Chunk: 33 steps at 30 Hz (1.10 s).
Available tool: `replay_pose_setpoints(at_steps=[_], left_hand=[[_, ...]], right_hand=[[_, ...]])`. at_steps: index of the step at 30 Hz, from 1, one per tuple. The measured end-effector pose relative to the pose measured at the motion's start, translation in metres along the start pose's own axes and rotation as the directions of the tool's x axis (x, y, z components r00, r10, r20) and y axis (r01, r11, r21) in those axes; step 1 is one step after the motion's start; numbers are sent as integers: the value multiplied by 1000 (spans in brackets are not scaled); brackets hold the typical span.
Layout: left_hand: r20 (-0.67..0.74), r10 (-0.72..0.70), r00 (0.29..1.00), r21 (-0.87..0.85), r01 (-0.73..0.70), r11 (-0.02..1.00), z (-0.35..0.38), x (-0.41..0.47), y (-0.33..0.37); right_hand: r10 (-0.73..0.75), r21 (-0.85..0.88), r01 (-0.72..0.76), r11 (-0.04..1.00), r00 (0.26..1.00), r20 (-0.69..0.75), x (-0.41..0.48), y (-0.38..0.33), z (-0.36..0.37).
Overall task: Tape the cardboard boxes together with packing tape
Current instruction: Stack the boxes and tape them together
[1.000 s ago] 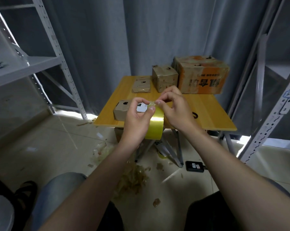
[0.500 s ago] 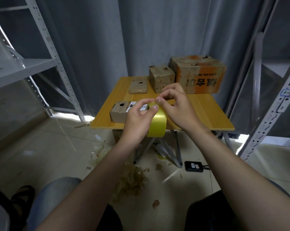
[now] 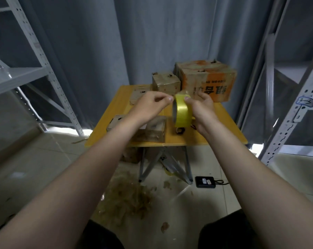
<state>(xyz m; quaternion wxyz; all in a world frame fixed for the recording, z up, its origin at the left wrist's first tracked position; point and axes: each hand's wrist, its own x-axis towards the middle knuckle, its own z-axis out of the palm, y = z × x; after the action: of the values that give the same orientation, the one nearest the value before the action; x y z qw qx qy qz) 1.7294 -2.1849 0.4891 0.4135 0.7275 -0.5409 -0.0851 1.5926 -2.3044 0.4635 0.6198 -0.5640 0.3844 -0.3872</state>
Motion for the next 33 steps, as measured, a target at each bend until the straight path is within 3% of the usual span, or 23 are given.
replay_pose_setpoints(at_steps=[2,5,8,10,13,15,17,20,22,25,29,33], left_hand=[[219,-50,974,169,12,986,-15,10,-19],[463,-311,830,547,8,837,-25,20,-50],[476,-398,784,711,-77,699,-24,26,-77],[462,-389,797,710,-69,700,-24,27,-88],[392,-324,861,692,-44,721,-24,28,-92],[268,-276,923,595,67,801,-27,29,-90],[108,-245,963,429,177,886,-30,30,-85],[-77,-243,967,278,255,926,-29,32,-71],[-189,-239,952,231,280,932,-22,34,-59],[-308,-255,917,218,328,919,-8,37,-46],[-376,-223,899,277,339,899,15,39,-38],[-362,-229,904,274,338,900,13,34,-48]], right_hand=[[-107,-214,97,972,994,-36,19,7,-8],[-171,-559,116,821,984,-47,41,23,-20],[-271,-784,114,610,960,-71,61,43,-31],[-296,-848,133,514,955,-29,74,52,-35],[-222,-916,124,382,974,39,83,55,-32],[-228,-888,118,445,973,14,86,49,-23],[-327,-775,205,598,945,-3,83,37,-6],[-358,-392,324,861,934,-14,70,14,30],[-246,-136,243,960,969,-8,62,-1,56],[-147,71,146,987,989,8,56,-17,91],[-139,47,148,988,978,-157,59,-20,109],[-184,-68,175,982,969,-162,62,-6,113]])
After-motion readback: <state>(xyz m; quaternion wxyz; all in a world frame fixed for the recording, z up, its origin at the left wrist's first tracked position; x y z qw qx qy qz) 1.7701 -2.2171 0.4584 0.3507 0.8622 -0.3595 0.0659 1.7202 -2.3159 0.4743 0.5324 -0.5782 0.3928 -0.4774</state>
